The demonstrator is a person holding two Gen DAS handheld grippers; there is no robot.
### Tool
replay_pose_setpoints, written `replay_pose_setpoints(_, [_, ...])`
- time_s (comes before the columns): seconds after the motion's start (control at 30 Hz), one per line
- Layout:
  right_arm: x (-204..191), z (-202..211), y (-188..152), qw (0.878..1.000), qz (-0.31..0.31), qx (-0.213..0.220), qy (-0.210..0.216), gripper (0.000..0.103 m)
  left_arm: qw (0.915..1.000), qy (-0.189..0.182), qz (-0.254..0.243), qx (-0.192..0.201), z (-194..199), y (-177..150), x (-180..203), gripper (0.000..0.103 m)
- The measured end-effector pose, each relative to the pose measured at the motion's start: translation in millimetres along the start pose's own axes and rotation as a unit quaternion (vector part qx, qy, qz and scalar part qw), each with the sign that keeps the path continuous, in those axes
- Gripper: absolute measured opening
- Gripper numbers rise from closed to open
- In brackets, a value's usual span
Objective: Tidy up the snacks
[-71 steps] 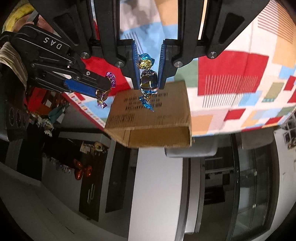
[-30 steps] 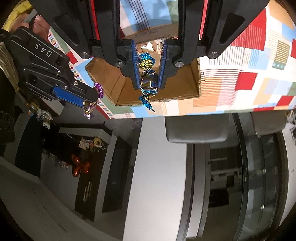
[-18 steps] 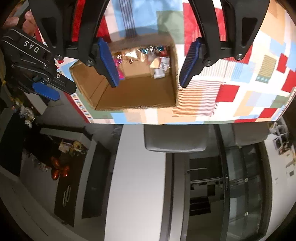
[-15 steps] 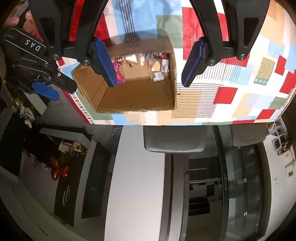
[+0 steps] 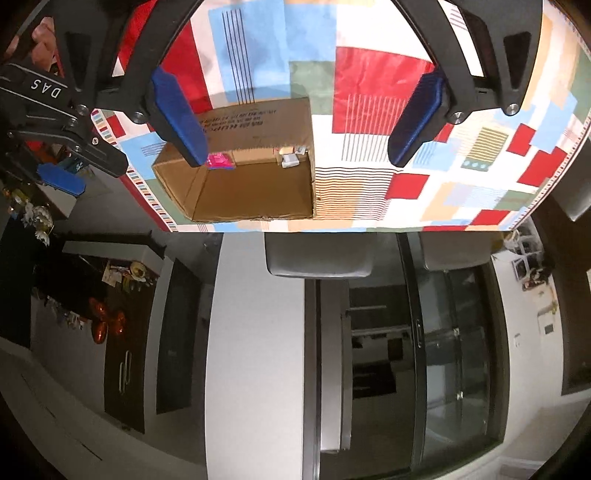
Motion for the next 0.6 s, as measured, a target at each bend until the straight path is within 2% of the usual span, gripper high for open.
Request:
replay_pose_setpoints(0.27, [-3.9,40.3,-37.2,0.999,-0.005,0.032,-0.009,0.087,0.9994,0.023,-0.016,0.022,37.0,-34.9,3.8,0.103])
replay_pose_setpoints(0.4, [-3.7,57.7,-55.0,0.999,-0.004,0.038,-0.006,0.087,0.9993,0.023,-0.019,0.022,53.6,-52.1,7.0,0.103])
replay_pose_setpoints(0.6, [-1.6,80.0,-80.1,0.999,-0.009,0.043,-0.007,0.088,0.9979,0.039,-0.022,0.047,83.8,-77.5,13.9,0.103])
Point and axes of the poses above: each gripper's, at about its wrist camera, not at the fingertips, and z roughly against the way its jaws point, x to its right, y to its top, the point moved 2 cm from there along -z, roughly the way its jaws point, and after that the axes turned 11 degrees about -x, right-handed, at the moved point
